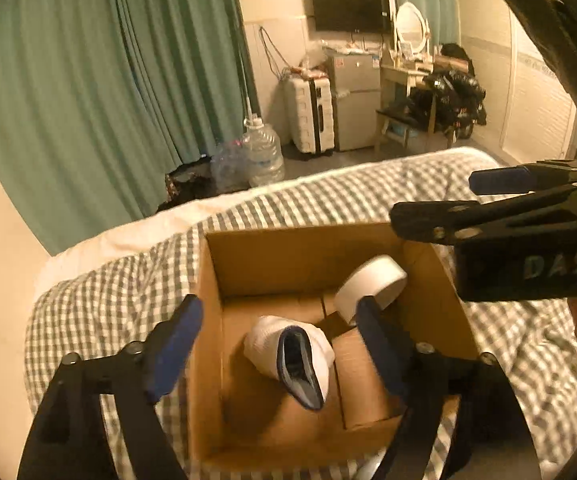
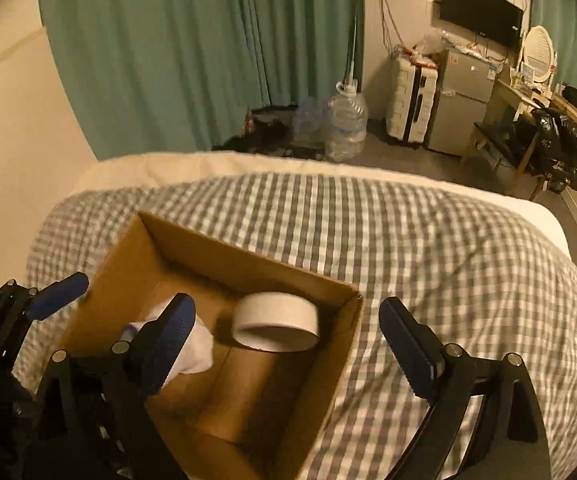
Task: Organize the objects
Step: 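Carry the sock and tape roll into the cardboard box and open both tools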
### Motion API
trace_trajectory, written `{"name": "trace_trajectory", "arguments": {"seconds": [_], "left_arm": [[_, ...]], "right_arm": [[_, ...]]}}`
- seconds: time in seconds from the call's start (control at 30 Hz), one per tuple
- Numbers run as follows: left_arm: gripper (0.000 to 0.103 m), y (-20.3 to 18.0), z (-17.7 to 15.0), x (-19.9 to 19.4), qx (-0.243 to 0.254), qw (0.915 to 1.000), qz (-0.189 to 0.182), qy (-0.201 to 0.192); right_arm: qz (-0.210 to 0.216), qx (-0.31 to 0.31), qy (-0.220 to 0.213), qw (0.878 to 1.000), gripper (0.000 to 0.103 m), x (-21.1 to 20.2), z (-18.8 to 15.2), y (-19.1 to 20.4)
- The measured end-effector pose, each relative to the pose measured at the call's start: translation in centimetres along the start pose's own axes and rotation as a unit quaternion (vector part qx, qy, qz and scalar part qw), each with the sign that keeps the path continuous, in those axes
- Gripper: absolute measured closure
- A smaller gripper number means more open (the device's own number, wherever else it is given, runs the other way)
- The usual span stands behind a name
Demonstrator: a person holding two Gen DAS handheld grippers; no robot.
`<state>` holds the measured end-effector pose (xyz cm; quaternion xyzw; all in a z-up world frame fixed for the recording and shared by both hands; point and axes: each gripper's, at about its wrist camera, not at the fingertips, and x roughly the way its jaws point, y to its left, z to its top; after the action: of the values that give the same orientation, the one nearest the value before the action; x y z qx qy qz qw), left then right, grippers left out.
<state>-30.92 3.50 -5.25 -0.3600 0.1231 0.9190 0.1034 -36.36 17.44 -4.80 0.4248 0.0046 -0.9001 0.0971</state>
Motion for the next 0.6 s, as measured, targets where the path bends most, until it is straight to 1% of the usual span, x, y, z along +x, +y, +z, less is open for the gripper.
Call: {"name": "trace_trajectory", "arguments": {"seconds": [0.03,0.07,0.17,0.33,0.43,0.53,0.6], "left_arm": [[0.01,0.0,0.1,-0.9,0.001,1.0,0.004,-0.001],[0.009,0.1,0.2,-1.8,0.001,1.0,0.009,0.0],[0.009,0.6,0.4,-4.8,-0.005,0.9998,0.016,0.013],[0.008,2.2,-0.8,-10.1,-0.029,0.9991,0.023,0.019],[0.007,3.0,-3.0,-12.6,-0.041,0.9982,0.039,0.023],[0.006,3.1,-5.9,-14.5,-0.043,0.998,0.03,0.034],[0.006,3.3,-8.1,-15.0,-0.039,0.9978,0.03,0.045]], "right_arm": [[0.003,0.001,-0.006,1.0,0.009,-1.3,0.2,0.0],[0.002,0.0,-0.01,1.0,0.008,-2.4,0.2,0.1],[-0.002,-0.012,-0.024,1.0,0.008,-6.3,0.1,0.3],[-0.002,-0.058,-0.043,0.997,0.007,-13.2,-2.5,1.4],[0.008,-0.083,-0.041,0.996,0.007,-16.0,-4.9,1.7],[0.017,-0.105,-0.03,0.994,0.007,-17.4,-8.1,2.0],[0.029,-0.119,-0.023,0.992,0.007,-17.9,-10.3,2.1]]}}
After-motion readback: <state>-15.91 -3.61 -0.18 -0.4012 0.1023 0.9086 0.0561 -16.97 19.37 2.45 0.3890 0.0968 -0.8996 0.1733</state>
